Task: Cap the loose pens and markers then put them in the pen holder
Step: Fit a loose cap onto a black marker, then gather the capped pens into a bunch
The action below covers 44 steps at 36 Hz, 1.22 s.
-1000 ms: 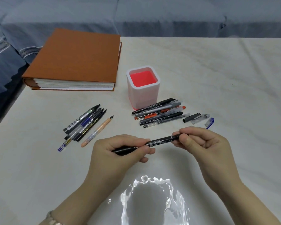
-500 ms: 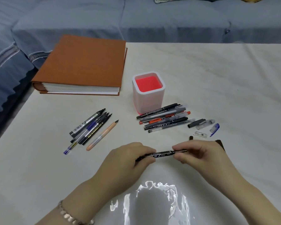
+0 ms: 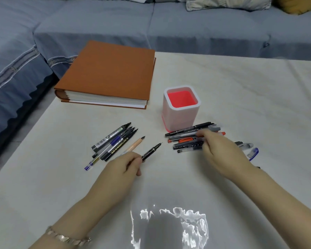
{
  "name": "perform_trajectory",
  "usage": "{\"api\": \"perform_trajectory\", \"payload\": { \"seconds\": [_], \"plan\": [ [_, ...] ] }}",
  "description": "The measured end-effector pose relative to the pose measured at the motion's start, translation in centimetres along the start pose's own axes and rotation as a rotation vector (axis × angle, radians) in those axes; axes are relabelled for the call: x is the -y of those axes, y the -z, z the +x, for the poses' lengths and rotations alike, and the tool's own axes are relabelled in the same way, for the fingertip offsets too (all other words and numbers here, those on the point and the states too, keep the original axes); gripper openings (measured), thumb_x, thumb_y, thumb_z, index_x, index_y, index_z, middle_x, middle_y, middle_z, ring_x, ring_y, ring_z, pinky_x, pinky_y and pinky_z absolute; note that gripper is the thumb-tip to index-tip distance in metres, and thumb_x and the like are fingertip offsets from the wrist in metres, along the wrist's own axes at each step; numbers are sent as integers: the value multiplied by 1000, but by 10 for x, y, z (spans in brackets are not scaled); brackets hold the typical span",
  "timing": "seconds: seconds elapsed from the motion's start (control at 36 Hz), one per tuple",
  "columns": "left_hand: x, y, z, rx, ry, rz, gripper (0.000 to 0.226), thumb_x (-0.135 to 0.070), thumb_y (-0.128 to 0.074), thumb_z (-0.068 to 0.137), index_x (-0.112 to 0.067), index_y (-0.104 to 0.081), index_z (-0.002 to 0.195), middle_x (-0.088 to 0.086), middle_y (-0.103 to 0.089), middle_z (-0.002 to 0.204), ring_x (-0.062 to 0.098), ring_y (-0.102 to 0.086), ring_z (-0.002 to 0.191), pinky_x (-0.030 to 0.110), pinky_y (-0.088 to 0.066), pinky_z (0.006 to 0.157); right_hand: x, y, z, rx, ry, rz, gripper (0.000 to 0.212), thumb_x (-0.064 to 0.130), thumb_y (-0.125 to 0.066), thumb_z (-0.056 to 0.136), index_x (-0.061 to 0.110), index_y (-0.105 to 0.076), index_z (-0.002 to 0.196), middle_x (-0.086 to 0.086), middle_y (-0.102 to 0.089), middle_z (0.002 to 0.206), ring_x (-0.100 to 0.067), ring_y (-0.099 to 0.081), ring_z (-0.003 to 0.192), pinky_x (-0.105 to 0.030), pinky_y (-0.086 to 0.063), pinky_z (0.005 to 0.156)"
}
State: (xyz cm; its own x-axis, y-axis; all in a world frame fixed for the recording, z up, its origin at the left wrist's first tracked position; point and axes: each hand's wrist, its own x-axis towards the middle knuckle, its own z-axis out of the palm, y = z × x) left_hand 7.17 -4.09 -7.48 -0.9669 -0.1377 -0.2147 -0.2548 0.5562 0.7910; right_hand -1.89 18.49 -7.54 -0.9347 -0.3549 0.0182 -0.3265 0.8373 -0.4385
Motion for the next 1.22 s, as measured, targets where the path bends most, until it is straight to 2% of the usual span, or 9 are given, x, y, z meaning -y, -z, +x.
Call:
{"api": "perform_trajectory", "payload": {
  "seconds": [0.22, 0.39, 0.44, 0.64, 0.72, 0.81, 0.92, 1.03, 1.22],
  "plan": [
    [4, 1, 2, -47, 23, -47, 22, -24, -46, 92, -30, -59, 75, -12, -63, 65, 0, -48, 53, 16, -39, 55, -17, -15, 35, 77, -59, -298, 36, 23, -28, 95, 22, -34, 131, -12, -62, 107, -33, -58, 92, -36, -41, 67],
    [-2, -10, 12, -106, 28, -67, 11, -22, -54, 87, -22, -62, 79, -15, -60, 67, 9, -54, 64, 31, -44, 67, -18, -13, 13, 66, 19, -290, 35, 23, -31, 94, 24, -34, 129, -7, -61, 89, -29, -49, 71, -32, -38, 58],
    [-5, -17, 17, -122, 14, -37, 9, -25, -56, 86, -21, -63, 82, -9, -62, 64, 6, -55, 80, 25, -41, 68, -16, -12, 6, 57, 30, -284, 29, 25, -32, 94, 23, -39, 123, -7, -60, 87, -28, -46, 68, -32, -36, 57],
    [-15, -27, 24, -117, 7, 6, 18, -27, -51, 89, -20, -58, 74, 12, -65, 77, -8, -38, 59, -2, -30, 59, -11, -11, 19, -31, 35, -195, 25, 27, -35, 95, 19, -56, 106, -5, -66, 96, -30, -58, 87, -36, -46, 66],
    [-13, -25, 23, -147, 19, -20, 20, -25, -51, 90, -13, -60, 77, 14, -60, 72, -24, -47, 92, 1, -34, 55, -3, -11, 36, -22, 66, -289, 26, 23, -35, 95, 18, -58, 104, -6, -64, 90, -30, -58, 84, -36, -47, 66],
    [-9, -23, 18, -174, 38, -33, 26, -25, -50, 90, -2, -60, 82, 9, -52, 63, 8, -45, 121, 11, -32, 53, 9, -18, 50, 80, 55, -447, 22, 10, -41, 88, 18, -57, 101, -4, -64, 86, -28, -59, 79, -30, -41, 59],
    [-7, -15, 10, -182, 9, -33, 24, -28, -52, 89, -9, -59, 77, -13, -68, 79, 10, -61, 80, 19, -33, 57, 18, -26, 55, 184, 38, -480, 14, 1, -42, 85, 15, -43, 84, -4, -66, 90, -27, -63, 82, -31, -48, 64],
    [-6, -12, 8, -176, -5, -78, 24, -27, -54, 88, -14, -57, 69, 6, -55, 121, 5, -38, 45, 13, -30, 45, 19, -23, 59, 296, 89, -457, 11, 5, -41, 87, 15, -40, 82, -7, -63, 92, -26, -60, 86, -33, -50, 77],
    [-5, -16, 7, -134, 65, -143, 21, -28, -54, 88, -19, -60, 70, -22, -56, 57, -6, -52, 58, 30, -40, 74, 18, -16, 53, 248, 294, -516, 18, 9, -45, 87, 16, -53, 100, -1, -58, 87, -27, -58, 90, -33, -47, 70]
  ]
}}
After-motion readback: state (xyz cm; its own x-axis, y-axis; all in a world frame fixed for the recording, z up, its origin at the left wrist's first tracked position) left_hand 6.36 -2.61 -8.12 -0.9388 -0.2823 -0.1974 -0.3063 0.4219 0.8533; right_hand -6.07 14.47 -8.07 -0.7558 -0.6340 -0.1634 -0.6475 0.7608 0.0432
